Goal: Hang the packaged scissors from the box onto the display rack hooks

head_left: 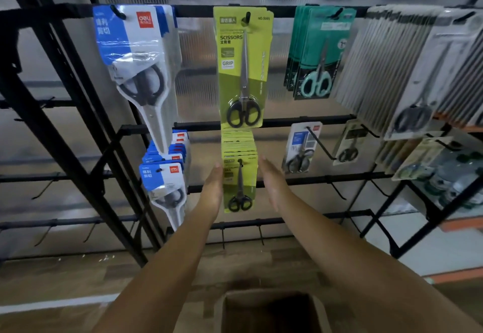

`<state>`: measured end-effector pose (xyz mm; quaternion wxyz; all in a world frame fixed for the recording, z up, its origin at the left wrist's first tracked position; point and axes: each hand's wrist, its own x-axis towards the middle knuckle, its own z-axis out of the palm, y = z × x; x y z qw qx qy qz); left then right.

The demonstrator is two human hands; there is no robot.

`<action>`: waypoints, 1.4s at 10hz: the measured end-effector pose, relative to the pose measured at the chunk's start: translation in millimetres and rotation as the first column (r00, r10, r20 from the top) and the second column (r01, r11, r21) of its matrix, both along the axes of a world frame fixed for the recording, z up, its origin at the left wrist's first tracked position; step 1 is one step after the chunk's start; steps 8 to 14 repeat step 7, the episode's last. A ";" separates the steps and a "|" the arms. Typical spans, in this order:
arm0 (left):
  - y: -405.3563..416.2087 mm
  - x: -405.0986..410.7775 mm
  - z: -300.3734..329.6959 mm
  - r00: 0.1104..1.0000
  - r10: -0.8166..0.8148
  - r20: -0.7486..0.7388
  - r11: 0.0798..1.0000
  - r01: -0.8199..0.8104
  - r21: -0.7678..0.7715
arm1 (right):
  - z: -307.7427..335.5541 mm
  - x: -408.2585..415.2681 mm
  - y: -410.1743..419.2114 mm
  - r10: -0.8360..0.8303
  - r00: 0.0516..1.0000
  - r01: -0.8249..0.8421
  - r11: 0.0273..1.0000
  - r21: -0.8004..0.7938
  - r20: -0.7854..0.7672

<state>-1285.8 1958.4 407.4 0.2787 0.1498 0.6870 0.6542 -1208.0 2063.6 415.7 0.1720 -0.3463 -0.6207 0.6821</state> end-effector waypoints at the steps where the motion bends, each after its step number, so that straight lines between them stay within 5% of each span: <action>1: -14.3 10.7 -18.7 0.990 -0.015 -0.142 0.991 -0.005 -0.136 | -18.2 15.7 -3.2 -0.027 1.000 0.026 0.998 0.050 0.014; 3: -22.8 14.0 -43.5 0.888 -0.271 -0.373 0.894 0.087 -0.440 | -36.5 37.6 0.8 -0.096 0.974 0.036 0.960 0.278 0.206; 5: -19.1 23.0 -23.5 0.809 -0.341 -0.479 0.831 0.021 -0.555 | -14.1 54.3 18.2 -0.078 0.948 -0.099 0.848 0.520 0.307; 7: -8.6 47.4 10.0 0.833 -0.250 -0.494 0.875 -0.024 -0.483 | 17.0 97.3 38.4 -0.032 0.970 -0.125 0.786 0.606 0.242; 14: -8.6 47.4 10.0 0.833 -0.250 -0.494 0.875 -0.024 -0.483 | 17.0 97.3 38.4 -0.032 0.970 -0.125 0.786 0.606 0.242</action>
